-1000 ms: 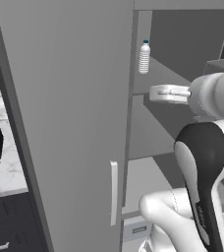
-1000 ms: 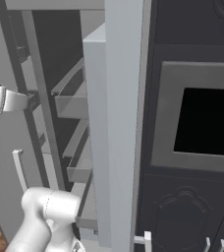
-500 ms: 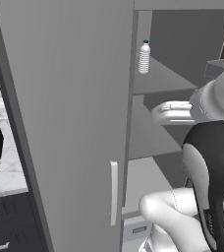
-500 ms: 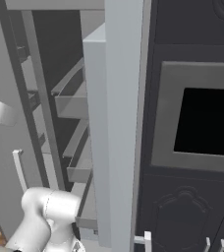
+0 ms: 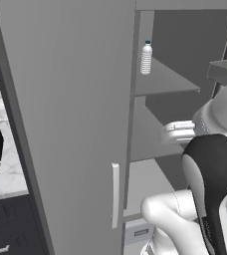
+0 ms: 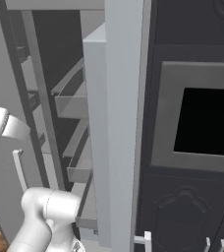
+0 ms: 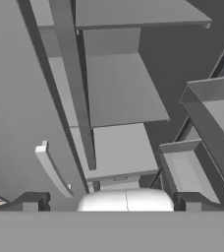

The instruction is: Take the bottled waters from the counter and place them in the freezer to freeze. Close the freezer door after placing the bottles.

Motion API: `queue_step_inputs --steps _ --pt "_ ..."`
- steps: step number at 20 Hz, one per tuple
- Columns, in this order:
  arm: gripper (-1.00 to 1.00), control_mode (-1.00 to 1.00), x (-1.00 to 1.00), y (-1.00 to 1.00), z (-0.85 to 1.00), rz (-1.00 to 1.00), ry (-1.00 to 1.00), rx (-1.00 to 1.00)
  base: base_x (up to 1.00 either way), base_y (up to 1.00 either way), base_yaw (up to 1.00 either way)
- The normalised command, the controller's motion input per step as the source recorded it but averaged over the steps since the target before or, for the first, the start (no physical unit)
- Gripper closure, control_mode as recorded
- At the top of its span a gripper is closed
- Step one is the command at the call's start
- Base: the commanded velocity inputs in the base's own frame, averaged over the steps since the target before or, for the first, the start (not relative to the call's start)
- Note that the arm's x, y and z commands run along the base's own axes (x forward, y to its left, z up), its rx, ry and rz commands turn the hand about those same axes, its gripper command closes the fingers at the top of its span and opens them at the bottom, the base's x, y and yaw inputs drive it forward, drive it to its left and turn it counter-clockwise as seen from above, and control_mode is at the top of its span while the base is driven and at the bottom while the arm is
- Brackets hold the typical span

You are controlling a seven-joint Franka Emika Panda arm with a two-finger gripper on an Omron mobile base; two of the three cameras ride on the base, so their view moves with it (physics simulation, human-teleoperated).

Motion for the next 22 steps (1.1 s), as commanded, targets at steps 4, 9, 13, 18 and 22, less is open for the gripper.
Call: queue_step_inputs --steps 4,9,13,18,22 --pt "-1.0 -1.0 0.0 0.0 -0.01 0.0 0.0 0.0 0.0 0.0 0.0" --pt "-1.0 -1.0 0.0 0.0 0.0 0.0 0.0 0.0 0.0 0.0 0.0" --pt "-1.0 -1.0 -0.03 0.03 0.0 0.01 0.0 0.0 0.0 0.0 0.0" --pt "-1.0 1.0 -0.08 0.0 0.0 0.01 0.0 0.0 -0.16 0.07 0.01" --pt "-1.0 1.0 0.0 0.0 0.0 0.0 0.0 0.0 -0.49 0.51 0.0"
